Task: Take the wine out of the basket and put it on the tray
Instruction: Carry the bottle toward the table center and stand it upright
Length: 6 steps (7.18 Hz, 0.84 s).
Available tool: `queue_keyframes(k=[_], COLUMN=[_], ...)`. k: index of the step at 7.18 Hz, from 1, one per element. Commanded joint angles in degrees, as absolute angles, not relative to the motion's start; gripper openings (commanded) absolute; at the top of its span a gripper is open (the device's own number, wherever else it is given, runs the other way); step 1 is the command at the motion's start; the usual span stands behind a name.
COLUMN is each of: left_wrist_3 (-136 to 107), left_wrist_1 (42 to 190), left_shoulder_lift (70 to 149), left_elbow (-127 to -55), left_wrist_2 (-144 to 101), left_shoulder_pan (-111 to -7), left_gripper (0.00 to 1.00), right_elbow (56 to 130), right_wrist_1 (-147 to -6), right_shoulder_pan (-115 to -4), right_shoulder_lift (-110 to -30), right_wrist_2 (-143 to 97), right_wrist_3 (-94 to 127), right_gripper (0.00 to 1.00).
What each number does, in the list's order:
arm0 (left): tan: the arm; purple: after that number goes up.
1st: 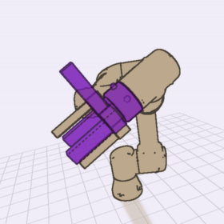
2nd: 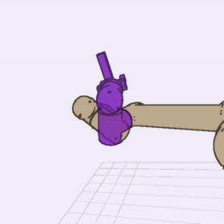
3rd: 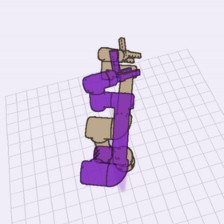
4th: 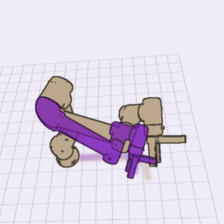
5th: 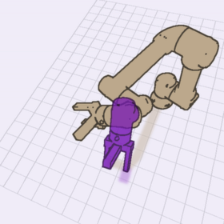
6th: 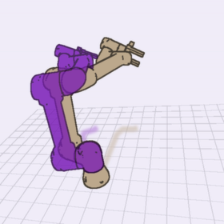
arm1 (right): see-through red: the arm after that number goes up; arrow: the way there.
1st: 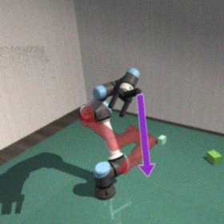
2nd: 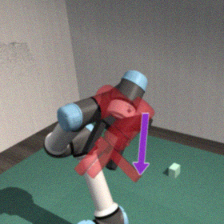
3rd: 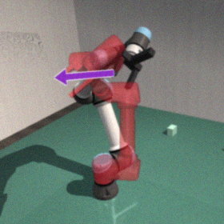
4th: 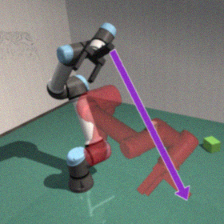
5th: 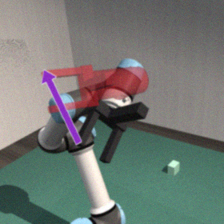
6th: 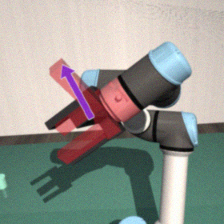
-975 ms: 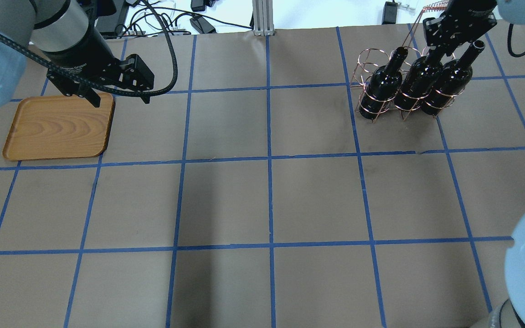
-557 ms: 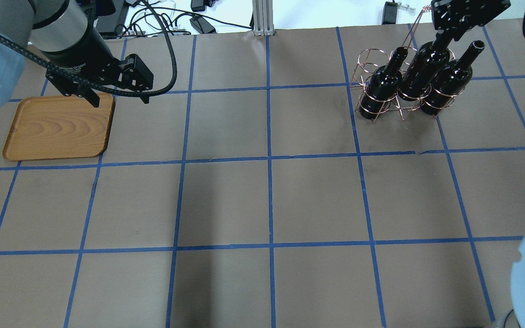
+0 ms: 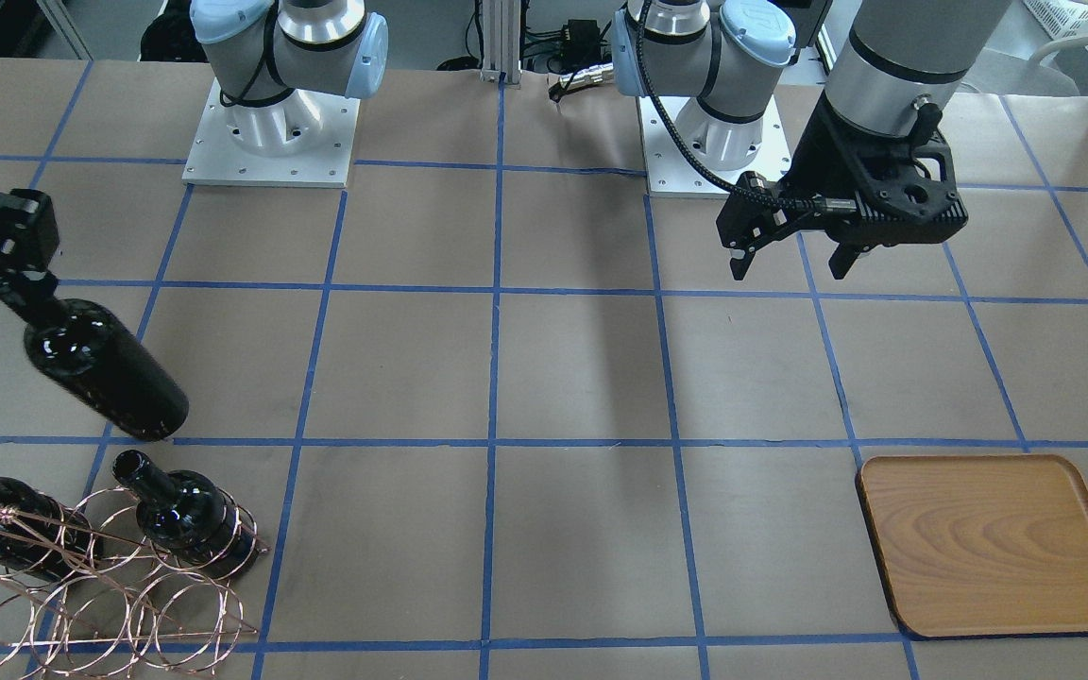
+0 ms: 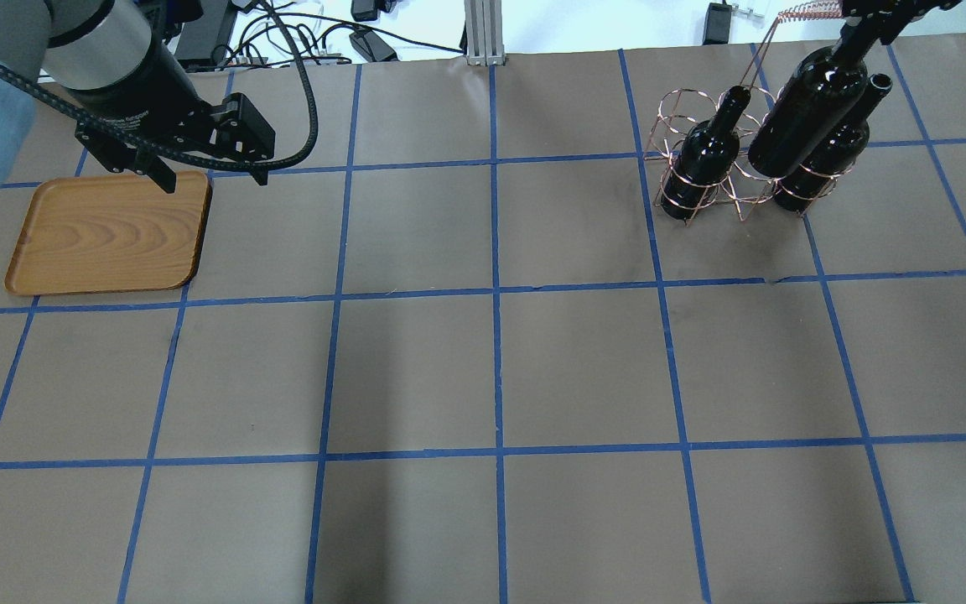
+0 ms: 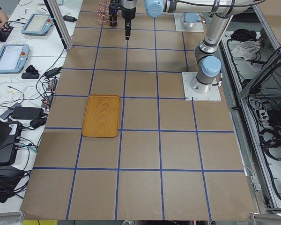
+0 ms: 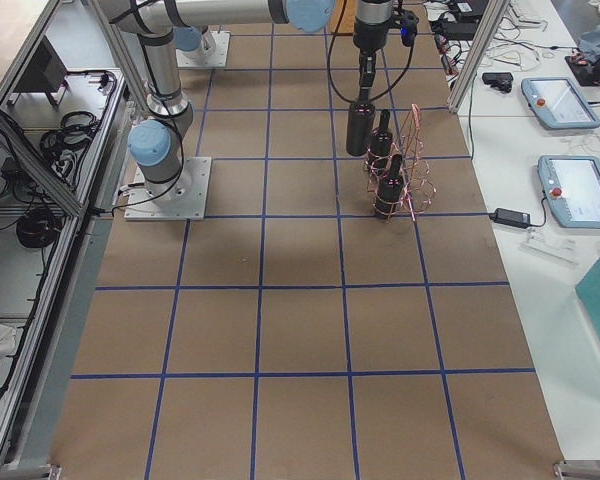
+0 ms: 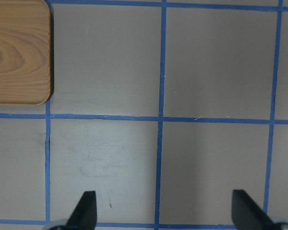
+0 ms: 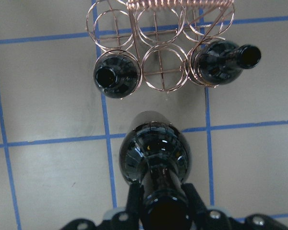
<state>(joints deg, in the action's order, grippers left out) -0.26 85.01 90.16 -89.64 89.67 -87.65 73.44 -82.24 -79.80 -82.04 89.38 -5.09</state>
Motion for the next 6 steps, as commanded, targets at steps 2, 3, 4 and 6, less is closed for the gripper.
queue_keyframes(k=[2, 3, 4, 6], left_wrist_3=[-0.18, -0.18, -0.18, 4.52], left_wrist_1=[85.17, 85.17, 85.08, 85.17], left_shoulder_lift=[90.09, 90.09, 90.09, 90.09], left_elbow=[-89.21, -89.21, -89.21, -89.03], left_wrist_2=[89.04, 89.03, 89.12, 89.12], left_shoulder_pan=[-85.44, -85.34, -85.17, -82.02], left_gripper=[1.00, 1.00, 1.00, 1.00], right_elbow=[82.42, 83.49, 83.84, 83.76], right_wrist_1=[-88.02, -90.68, -93.40, -100.86], right_shoulder_pan=[-91.97, -96.46, -100.94, -110.61], right_shoulder_lift=[-84.64, -83.68, -82.37, -77.45], right_wrist_2=[89.12, 89.12, 89.12, 89.82], right_wrist_3=[14.25, 21.20, 27.45, 38.89], right_gripper=[0.00, 0.00, 0.00, 0.00])
